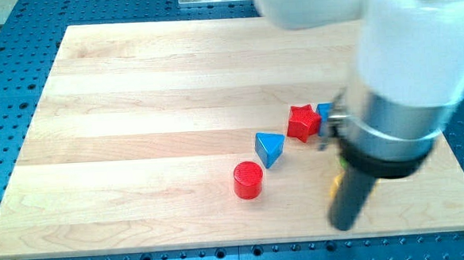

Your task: Push the green star into the red star

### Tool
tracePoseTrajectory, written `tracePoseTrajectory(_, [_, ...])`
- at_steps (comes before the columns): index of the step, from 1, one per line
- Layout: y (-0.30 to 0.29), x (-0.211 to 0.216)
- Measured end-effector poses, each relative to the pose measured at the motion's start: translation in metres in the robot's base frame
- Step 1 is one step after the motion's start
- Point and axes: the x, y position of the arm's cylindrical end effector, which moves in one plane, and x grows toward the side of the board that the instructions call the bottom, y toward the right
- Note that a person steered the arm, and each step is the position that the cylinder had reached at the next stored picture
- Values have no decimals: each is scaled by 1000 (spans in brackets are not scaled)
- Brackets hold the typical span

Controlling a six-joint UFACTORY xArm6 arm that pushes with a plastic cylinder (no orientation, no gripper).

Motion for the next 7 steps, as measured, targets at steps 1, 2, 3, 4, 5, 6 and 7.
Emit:
tracePoseTrajectory(1, [35, 0])
tracePoseTrajectory(2, [34, -4])
tracePoseTrajectory(3, [6, -5])
tracePoseTrajectory(4, [-20, -5])
tracePoseTrajectory(5, [18, 2])
tracePoseTrajectory(6, [41, -45])
tracePoseTrajectory(7, [40, -41])
